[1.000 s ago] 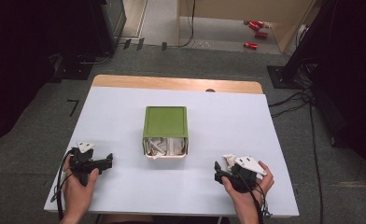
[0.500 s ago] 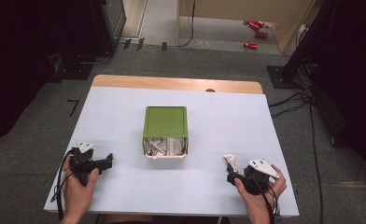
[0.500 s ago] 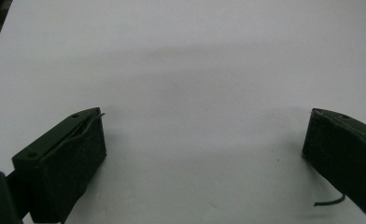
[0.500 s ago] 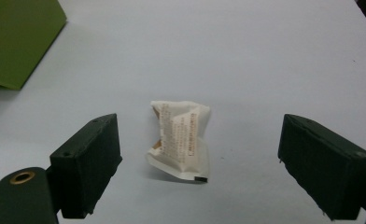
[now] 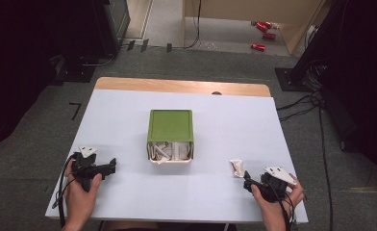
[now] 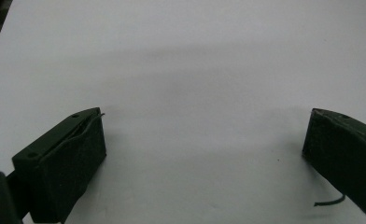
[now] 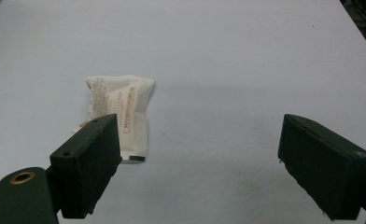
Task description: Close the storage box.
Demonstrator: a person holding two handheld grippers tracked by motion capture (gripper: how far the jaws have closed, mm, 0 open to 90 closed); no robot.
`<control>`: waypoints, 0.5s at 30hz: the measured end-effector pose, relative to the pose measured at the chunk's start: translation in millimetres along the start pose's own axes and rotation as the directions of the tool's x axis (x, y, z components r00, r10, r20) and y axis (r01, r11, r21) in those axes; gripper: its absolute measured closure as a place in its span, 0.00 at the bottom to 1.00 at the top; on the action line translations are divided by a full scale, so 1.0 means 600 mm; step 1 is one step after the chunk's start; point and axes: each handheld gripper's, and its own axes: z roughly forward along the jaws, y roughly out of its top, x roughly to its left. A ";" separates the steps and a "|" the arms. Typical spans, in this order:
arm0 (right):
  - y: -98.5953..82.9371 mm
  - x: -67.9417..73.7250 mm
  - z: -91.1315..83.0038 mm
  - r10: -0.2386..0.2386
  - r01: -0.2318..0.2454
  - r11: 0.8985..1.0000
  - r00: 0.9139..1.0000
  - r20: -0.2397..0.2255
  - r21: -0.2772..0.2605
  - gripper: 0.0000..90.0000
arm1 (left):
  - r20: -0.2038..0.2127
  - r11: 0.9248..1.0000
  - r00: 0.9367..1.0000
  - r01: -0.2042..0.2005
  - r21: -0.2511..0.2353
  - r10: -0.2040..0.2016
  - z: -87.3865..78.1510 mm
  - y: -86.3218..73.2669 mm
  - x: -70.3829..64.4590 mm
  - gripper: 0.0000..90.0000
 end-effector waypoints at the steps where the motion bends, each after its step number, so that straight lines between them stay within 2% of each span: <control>1: -0.002 -0.004 0.001 0.002 -0.002 1.000 1.000 0.004 0.002 0.14 | 0.000 1.000 1.000 0.000 0.000 0.000 0.000 0.000 0.000 0.00; 8: -0.012 -0.027 0.007 0.002 -0.003 1.000 1.000 0.028 0.023 0.15 | 0.000 1.000 1.000 0.000 0.000 0.000 0.000 0.000 0.000 0.00; 13: -0.021 -0.048 0.010 0.023 -0.025 0.999 0.998 0.063 0.034 0.15 | 0.000 1.000 1.000 0.000 0.000 0.000 0.000 0.000 0.000 0.00; 15: -0.023 -0.053 0.011 0.016 -0.019 0.999 0.997 0.073 0.037 0.15 | 0.000 1.000 1.000 0.000 0.000 0.000 0.000 0.000 0.000 0.00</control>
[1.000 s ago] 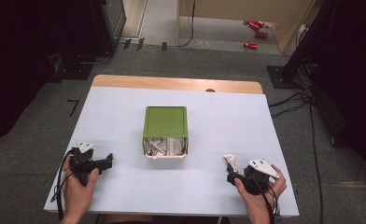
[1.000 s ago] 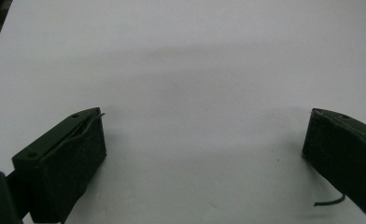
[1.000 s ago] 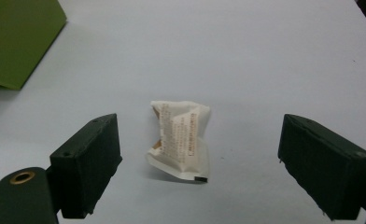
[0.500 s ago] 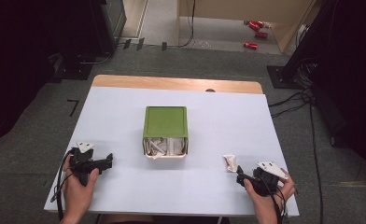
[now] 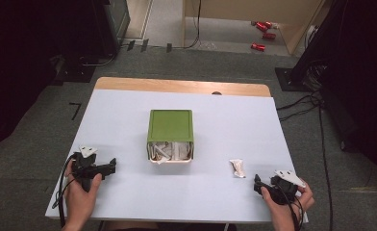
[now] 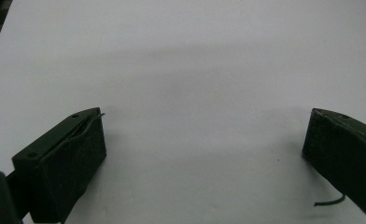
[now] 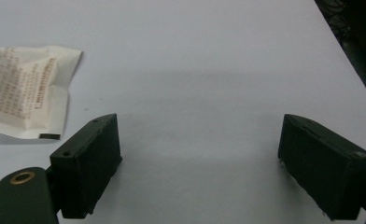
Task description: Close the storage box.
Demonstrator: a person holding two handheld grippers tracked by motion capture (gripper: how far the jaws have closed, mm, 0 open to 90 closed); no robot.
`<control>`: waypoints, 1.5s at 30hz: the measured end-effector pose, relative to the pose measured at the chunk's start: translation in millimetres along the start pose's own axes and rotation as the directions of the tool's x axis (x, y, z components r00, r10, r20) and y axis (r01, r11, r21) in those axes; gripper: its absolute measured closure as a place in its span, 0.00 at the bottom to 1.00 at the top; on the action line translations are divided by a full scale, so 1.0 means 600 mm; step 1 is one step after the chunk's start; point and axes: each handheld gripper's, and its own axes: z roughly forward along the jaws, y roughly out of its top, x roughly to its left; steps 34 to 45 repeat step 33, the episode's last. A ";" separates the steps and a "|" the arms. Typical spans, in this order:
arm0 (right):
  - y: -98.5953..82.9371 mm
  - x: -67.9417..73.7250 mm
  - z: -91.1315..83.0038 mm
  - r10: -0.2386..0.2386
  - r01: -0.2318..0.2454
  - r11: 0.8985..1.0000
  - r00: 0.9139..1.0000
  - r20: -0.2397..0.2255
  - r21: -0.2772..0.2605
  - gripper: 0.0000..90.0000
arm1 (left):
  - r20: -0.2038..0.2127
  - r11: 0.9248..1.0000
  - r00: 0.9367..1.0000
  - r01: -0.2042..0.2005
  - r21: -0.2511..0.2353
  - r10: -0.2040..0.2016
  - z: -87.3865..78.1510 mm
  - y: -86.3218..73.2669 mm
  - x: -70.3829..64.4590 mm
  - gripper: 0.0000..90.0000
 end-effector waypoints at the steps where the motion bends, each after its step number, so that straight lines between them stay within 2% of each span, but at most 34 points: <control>1: -0.002 -0.002 0.001 -0.003 0.003 1.000 1.000 0.003 0.002 0.14 | 0.000 1.000 1.000 0.000 0.000 0.000 0.000 0.000 0.000 0.00; 3: -0.002 -0.004 0.001 0.006 -0.006 1.000 1.000 -0.005 -0.002 0.14 | 0.000 1.000 1.000 0.000 0.000 0.000 0.000 0.000 0.000 0.00; 15: -0.008 -0.002 0.002 -0.010 0.010 1.000 1.000 0.005 -0.016 0.14 | 0.001 1.000 1.000 0.000 0.000 0.000 0.000 0.000 0.000 0.00; 45: -0.008 -0.002 0.002 -0.008 0.008 1.000 1.000 0.004 -0.018 0.14 | 0.001 1.000 1.000 0.000 0.001 0.000 0.000 0.000 0.000 0.00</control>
